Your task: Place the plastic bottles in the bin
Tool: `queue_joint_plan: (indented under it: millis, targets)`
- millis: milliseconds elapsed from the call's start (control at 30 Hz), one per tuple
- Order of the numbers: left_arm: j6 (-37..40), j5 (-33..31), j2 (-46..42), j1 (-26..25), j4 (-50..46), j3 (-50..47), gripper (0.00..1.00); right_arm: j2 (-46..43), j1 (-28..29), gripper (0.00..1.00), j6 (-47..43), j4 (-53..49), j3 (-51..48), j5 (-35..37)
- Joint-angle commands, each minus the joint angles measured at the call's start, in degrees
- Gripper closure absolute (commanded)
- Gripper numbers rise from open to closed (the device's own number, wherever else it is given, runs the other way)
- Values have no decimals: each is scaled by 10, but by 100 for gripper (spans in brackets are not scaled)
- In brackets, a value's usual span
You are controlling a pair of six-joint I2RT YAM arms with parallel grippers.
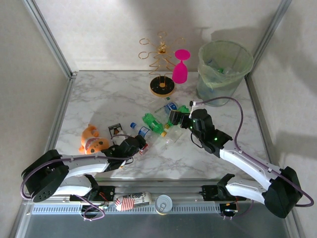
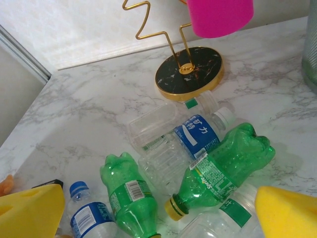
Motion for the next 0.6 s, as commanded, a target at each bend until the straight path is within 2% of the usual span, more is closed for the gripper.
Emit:
queue_joint_plan:
  millis: [0, 200, 433, 567]
  targets:
    - [-15, 8, 38, -1, 38, 13, 16, -14, 4, 1, -4, 5, -11, 23]
    - [-15, 28, 71, -2, 52, 25, 23, -21, 4, 1, -4, 1, -20, 32]
    - [-18, 23, 74, -4, 58, 25, 30, -30, 4, 1, -6, -2, -24, 40]
    - [-11, 17, 62, -4, 61, 25, 40, -30, 4, 1, -7, 1, -23, 33]
